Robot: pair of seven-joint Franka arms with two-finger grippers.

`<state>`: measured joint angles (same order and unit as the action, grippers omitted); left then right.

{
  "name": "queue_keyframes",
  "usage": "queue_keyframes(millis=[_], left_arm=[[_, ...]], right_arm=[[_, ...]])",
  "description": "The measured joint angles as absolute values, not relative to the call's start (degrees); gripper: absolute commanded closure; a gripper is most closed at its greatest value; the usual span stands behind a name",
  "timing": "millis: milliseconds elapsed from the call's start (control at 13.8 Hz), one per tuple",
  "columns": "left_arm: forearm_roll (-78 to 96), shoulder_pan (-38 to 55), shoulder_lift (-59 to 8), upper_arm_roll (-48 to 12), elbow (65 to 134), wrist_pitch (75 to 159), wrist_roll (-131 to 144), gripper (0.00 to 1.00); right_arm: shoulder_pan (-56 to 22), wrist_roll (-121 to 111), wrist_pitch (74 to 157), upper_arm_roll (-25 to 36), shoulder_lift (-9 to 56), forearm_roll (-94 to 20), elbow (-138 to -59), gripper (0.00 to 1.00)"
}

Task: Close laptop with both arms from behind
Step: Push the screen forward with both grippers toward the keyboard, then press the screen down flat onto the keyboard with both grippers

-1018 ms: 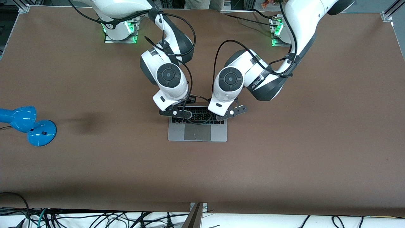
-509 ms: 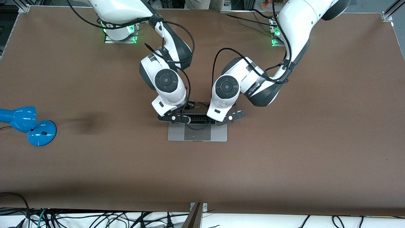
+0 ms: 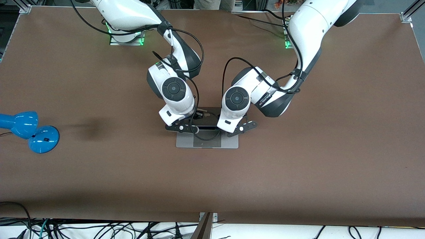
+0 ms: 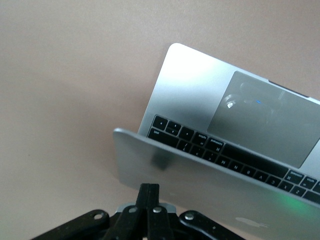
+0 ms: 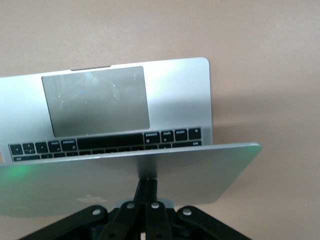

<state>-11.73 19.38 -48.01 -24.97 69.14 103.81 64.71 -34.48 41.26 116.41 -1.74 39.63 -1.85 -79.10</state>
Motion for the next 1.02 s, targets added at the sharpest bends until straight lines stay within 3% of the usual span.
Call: queue_keyframes(millis=[1018], left_arm=[[-11.76,21.71,-53.57,-20.47,65.97,109.35,63.64,1.00]], right_arm=[[-34.32,40.23,124.17,-1.16,44.33,-0.79,-79.09,0.98]])
